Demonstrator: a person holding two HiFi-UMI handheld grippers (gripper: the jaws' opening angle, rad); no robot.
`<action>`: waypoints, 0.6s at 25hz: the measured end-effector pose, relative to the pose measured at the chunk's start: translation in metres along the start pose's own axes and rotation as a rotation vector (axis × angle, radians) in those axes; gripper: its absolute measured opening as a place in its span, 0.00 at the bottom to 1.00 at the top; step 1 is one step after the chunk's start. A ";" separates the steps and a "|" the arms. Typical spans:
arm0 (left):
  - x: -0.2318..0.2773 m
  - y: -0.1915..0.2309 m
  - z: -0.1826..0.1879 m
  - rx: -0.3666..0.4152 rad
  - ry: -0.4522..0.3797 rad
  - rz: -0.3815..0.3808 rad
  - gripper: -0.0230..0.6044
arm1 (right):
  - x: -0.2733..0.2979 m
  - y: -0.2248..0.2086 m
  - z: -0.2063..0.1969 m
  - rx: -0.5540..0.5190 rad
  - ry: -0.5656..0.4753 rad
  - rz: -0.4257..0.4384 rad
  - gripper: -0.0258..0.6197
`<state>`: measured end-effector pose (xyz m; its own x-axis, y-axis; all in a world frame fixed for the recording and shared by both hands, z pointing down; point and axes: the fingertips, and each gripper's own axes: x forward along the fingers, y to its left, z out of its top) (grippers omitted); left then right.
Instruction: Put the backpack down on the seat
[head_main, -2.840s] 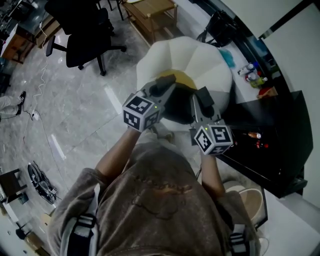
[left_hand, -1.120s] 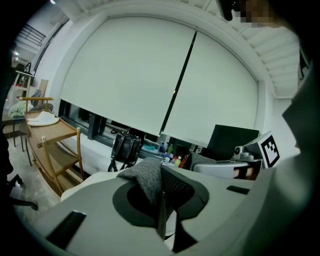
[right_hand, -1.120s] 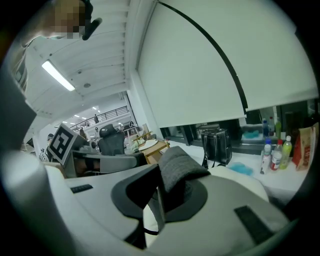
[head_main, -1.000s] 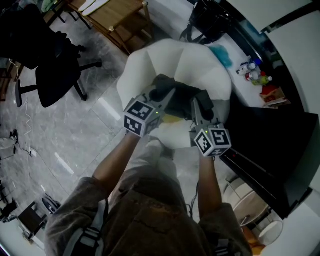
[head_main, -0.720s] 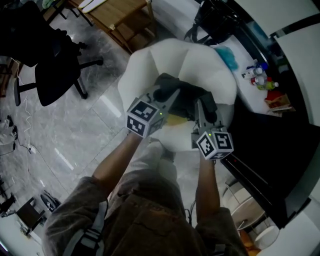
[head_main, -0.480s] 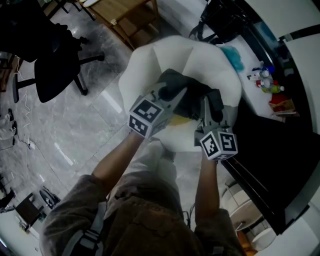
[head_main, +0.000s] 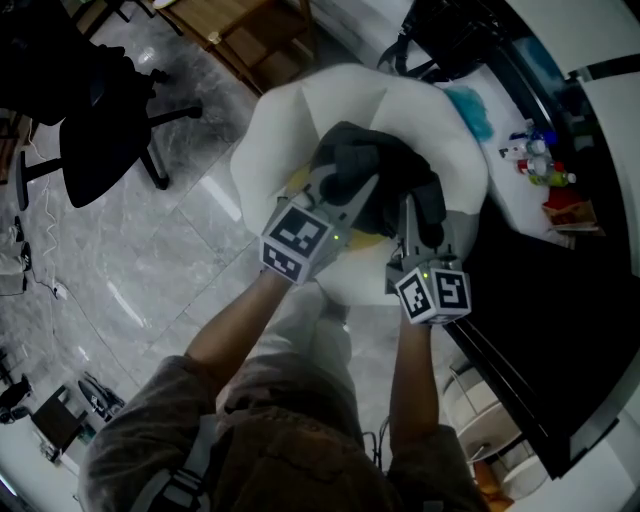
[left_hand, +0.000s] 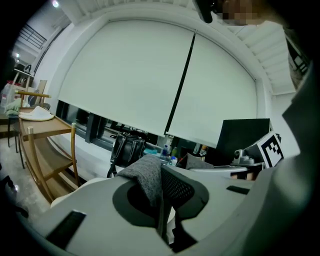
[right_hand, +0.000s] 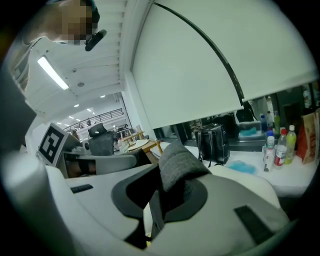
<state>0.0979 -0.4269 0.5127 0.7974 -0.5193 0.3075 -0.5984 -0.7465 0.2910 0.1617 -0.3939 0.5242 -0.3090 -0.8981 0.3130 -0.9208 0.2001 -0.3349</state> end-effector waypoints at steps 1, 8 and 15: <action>0.002 0.001 -0.002 0.002 -0.008 0.002 0.09 | 0.002 -0.001 -0.003 -0.005 0.002 -0.001 0.09; 0.017 0.009 -0.018 0.032 -0.025 0.005 0.09 | 0.014 -0.017 -0.018 -0.010 -0.014 -0.019 0.09; 0.034 0.019 -0.041 0.045 -0.017 0.006 0.09 | 0.033 -0.032 -0.037 0.013 -0.039 -0.030 0.09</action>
<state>0.1100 -0.4415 0.5657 0.7954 -0.5304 0.2934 -0.5992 -0.7613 0.2480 0.1723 -0.4159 0.5781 -0.2713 -0.9181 0.2888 -0.9263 0.1674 -0.3376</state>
